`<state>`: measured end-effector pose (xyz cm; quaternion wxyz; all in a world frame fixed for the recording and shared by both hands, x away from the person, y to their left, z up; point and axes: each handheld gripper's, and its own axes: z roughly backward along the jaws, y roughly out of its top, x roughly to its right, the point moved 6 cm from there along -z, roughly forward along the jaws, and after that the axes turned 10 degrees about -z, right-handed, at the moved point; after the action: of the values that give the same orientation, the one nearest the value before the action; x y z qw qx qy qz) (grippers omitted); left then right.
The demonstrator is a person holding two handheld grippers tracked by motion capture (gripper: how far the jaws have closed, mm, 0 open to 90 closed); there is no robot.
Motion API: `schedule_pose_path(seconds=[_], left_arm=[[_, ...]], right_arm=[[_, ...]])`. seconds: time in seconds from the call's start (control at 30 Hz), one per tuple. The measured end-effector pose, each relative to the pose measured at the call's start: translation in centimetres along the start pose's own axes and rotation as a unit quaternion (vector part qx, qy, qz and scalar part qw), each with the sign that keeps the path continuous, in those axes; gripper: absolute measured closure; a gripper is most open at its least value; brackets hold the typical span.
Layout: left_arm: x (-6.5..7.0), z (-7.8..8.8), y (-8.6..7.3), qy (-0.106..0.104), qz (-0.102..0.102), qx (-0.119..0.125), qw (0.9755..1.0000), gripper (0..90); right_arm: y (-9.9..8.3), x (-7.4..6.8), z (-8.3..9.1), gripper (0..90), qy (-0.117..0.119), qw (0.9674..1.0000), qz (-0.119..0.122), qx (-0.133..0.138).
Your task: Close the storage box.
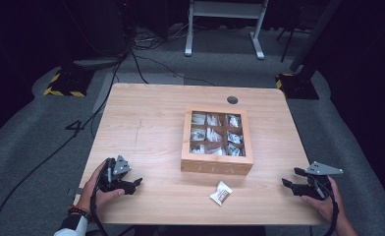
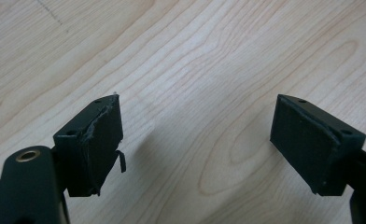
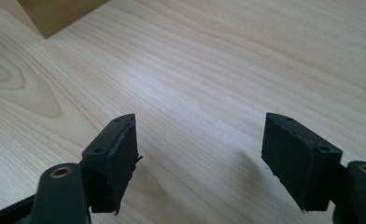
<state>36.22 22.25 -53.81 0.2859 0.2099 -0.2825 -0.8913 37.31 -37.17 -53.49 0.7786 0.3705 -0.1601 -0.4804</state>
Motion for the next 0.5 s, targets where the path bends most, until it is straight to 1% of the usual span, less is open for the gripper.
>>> schedule_pose_path(seconds=[0.07,0.1,0.17,0.27,0.3,0.37,0.4,0.43,0.5], left_arm=[[-0.1,0.1,-0.4,-0.004,0.011,0.003,0.9999,17.6],[-0.2,0.1,-0.6,-0.007,0.016,0.004,0.9998,17.6],[-0.4,0.1,-1.1,-0.012,0.03,0.008,0.9995,17.6],[-0.5,0.1,-1.7,-0.024,0.052,0.02,0.9982,17.1],[-0.5,0.1,-1.9,-0.022,0.055,0.028,0.9978,17.0],[-0.4,0.3,-2.0,-0.017,0.061,0.028,0.9976,17.0],[-0.4,0.3,-2.1,-0.016,0.061,0.027,0.9976,17.0],[-0.3,0.4,-2.1,-0.016,0.067,0.026,0.9973,17.0],[-0.3,0.4,-2.1,-0.016,0.066,0.026,0.9973,17.0]], right_arm=[[-0.6,0.2,-0.1,26.0,-0.002,1.0,-0.008,-0.004],[-0.9,0.4,-0.1,24.1,-0.005,0.9999,-0.013,-0.004],[-1.1,0.6,0.2,23.2,-0.008,0.9997,-0.023,0.0],[-1.4,0.8,0.4,22.6,-0.01,0.9995,-0.03,0.006],[-1.4,0.8,0.4,22.4,-0.012,0.9995,-0.03,0.006],[-1.5,0.8,0.4,21.6,-0.015,0.9995,-0.026,0.006],[-1.5,0.8,0.4,21.7,-0.014,0.9995,-0.027,0.006],[-1.5,0.8,0.4,21.9,-0.013,0.9995,-0.028,0.006],[-1.4,0.8,0.3,21.5,-0.015,0.9994,-0.03,0.006]])
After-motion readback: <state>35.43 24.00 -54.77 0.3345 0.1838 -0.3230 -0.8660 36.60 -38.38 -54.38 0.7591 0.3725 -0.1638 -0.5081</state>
